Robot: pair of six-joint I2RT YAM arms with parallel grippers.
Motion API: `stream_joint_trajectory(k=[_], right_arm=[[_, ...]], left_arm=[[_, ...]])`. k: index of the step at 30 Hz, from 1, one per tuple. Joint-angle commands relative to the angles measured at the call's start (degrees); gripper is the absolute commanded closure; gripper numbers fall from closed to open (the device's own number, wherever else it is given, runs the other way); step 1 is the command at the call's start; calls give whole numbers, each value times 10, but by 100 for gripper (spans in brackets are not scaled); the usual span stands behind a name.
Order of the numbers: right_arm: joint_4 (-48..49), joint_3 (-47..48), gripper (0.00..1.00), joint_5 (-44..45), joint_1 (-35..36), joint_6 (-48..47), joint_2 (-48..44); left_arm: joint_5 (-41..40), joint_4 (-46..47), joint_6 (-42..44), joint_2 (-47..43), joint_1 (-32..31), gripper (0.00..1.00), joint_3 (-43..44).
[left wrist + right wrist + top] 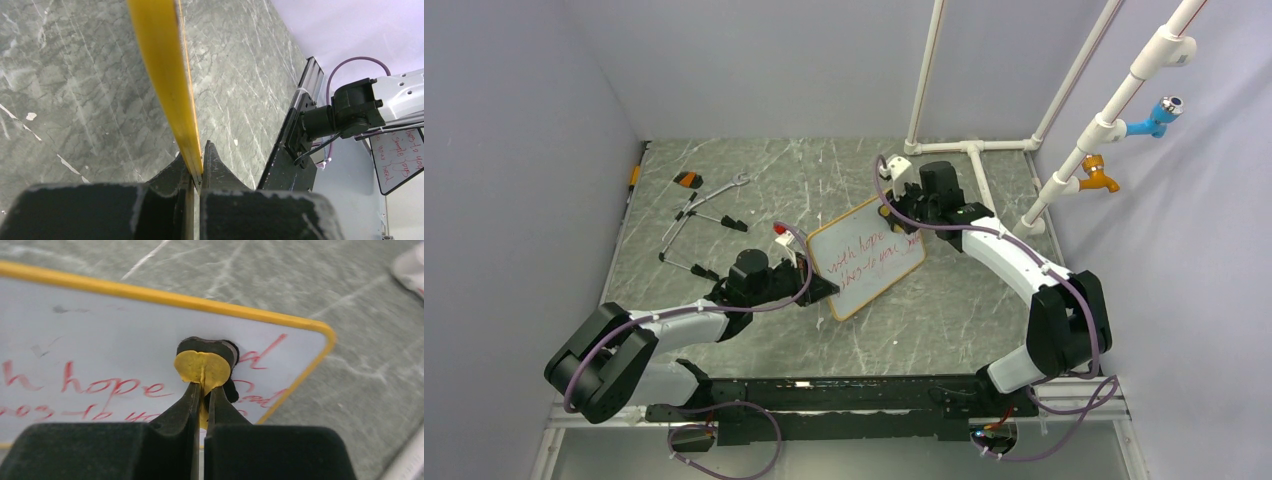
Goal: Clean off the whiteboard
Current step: Erase the whiteboard at the center of the board.
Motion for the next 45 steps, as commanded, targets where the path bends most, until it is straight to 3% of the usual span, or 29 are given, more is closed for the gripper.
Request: stream_joint_trajectory(k=[1,4,12,17,20,25,27,35,39,41,45], right_arm=[[-59,18,100,-238,2,-85,7],[-53,25,100,-270,0,-56,4],[56,2,100,13,-11,85,-8],[61,1,100,60,-17,77,-6],[53,2,100,45,-18,62,-6],[-12,13,100,-145,-18,-18,-2],[-11,10,100,-178,-18,-14,-6],[64,-4,100,43,-38,98,-10],[64,-5,100,62,-42,91,-7],[50,-1,100,22,-43,66,-5],[-23,6,100,-198,-40,-16,3]], left_arm=[[118,40,45,-10,-21,100,5],[119,39,46,-12,-21,100,3],[130,22,57,-13,-22,100,6],[130,13,61,-16,-21,100,9],[128,14,61,-18,-21,100,7],[128,17,60,-20,-22,100,3],[128,18,60,-23,-21,100,2],[131,14,61,-34,-22,100,-4],[133,11,63,-37,-22,100,-4],[133,10,64,-37,-22,100,-4],[135,14,63,-35,-22,100,-4]])
